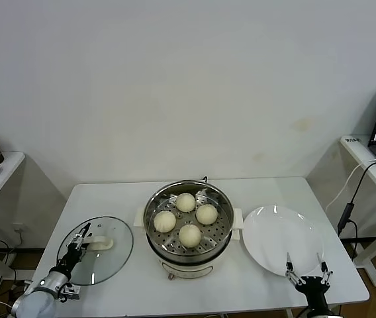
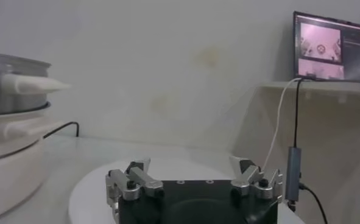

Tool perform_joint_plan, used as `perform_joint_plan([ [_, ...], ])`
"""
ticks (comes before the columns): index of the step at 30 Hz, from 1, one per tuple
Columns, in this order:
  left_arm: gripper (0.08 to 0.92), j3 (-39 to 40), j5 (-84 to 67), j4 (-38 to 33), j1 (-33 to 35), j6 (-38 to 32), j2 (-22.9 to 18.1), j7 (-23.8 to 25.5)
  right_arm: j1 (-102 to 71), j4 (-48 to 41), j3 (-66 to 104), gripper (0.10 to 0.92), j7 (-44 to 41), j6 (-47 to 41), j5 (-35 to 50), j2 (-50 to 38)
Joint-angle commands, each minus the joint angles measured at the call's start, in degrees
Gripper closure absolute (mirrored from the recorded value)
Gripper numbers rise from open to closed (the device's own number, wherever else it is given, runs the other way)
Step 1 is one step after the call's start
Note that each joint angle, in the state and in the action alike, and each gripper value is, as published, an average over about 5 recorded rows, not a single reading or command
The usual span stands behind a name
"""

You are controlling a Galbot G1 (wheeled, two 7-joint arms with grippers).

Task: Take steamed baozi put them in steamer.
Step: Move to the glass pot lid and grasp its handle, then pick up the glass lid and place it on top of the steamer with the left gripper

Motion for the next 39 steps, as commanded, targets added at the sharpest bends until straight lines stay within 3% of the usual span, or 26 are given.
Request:
perform_joint_plan([
  [1,0.449,0.2,0.1,3.0,-1.9,-0.2,0.0,-0.2,-0.3,0.4,-0.1,0.203,0.0,0.2,-0.2,0.1],
  [9,0.683,-0.3,-2.6,2.1,-1.4,-1.6,-0.3,-2.3,-0.4,1.0,-0.7,0.203,0.0,0.2,-0.5,0.0],
  [15,0.817,-1.8,-5.6,-5.2,2.1,-1.0,0.3,-3.0,-0.5,1.5,-1.6,0.203,-0.2,0.2,-0.9,-0.3],
  [26,0.825,-6.7,-21.8,-32.6,19.8,15.2,8.2,1.8,-0.8,2.5,-3.7,0.203,-1.2,0.0,-2.0,-2.6],
  [29,0.825,-8.6,-24.0,-39.2,22.4,19.7,9.9,5.7,-1.2,2.7,-4.0,0.203,-1.5,0.0,-2.2,-3.6],
  [34,0.826,-8.1,-30.6,-50.3,22.4,28.8,13.6,15.9,-1.2,2.3,-4.5,0.203,-1.9,0.2,-2.7,-4.2],
  [39,0.826,4.1,-34.0,-57.6,14.9,40.9,16.8,22.0,-0.9,1.0,-5.1,0.203,-1.7,1.4,-5.3,-3.5],
])
